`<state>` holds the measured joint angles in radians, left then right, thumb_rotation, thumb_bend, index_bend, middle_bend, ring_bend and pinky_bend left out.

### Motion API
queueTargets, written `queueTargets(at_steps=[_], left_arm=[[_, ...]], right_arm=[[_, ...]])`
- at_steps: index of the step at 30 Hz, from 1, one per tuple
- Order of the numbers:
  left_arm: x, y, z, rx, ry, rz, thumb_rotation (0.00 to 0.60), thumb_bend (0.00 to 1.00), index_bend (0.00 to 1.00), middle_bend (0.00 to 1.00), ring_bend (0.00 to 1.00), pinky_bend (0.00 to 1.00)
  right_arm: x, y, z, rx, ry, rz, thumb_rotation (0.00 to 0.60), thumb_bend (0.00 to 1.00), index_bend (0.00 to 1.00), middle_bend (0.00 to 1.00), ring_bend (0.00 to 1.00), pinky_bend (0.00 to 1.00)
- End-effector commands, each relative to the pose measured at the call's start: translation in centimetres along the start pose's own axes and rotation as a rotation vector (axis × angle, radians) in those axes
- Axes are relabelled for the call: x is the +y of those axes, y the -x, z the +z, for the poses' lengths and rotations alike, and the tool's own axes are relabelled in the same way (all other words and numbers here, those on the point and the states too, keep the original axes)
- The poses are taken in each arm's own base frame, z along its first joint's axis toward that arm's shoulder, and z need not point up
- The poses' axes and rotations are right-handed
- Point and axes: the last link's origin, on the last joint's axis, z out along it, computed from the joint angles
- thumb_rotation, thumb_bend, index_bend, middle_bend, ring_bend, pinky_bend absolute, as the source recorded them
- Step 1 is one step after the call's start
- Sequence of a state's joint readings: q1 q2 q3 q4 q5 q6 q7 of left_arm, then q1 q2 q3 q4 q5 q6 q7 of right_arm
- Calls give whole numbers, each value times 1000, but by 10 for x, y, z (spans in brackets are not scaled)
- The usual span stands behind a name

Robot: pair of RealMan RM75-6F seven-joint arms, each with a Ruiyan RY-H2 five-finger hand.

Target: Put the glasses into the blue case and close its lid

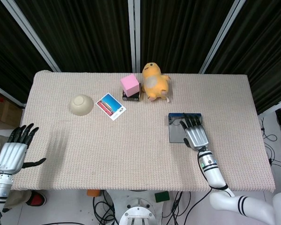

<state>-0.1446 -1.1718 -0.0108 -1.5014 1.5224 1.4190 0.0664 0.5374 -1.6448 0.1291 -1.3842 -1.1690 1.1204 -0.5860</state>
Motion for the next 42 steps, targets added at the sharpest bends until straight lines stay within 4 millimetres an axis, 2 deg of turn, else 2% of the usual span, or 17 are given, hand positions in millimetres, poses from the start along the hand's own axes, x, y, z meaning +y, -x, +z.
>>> queueTargets(at_steps=[1, 10, 21, 30, 36, 42], left_arm=[[1, 0, 0, -1, 2, -2, 424, 19, 91, 0, 0, 73], [6, -1, 3, 4, 20, 0, 424, 20, 91, 0, 0, 73], [5, 1, 4, -7, 12, -1, 424, 19, 91, 0, 0, 73], [2, 1, 4, -5, 6, -1, 423, 19, 91, 0, 0, 74], [0, 1, 4, -8, 1, -5, 423, 20, 91, 0, 0, 73], [0, 2, 5, -7, 6, -7, 421, 19, 91, 0, 0, 73]], right_arm=[[7, 0, -9, -69, 21, -9, 600, 343, 279, 0, 0, 0], [4, 4, -11, -190, 32, -32, 600, 344, 284, 0, 0, 0], [0, 6, -3, -199, 32, -60, 600, 344, 308, 0, 0, 0], [-4, 9, 7, -197, 33, -74, 600, 367, 385, 0, 0, 0], [-6, 9, 8, -172, 10, -53, 600, 496, 464, 0, 0, 0], [-2, 5, 5, -132, -15, -37, 600, 684, 486, 0, 0, 0]])
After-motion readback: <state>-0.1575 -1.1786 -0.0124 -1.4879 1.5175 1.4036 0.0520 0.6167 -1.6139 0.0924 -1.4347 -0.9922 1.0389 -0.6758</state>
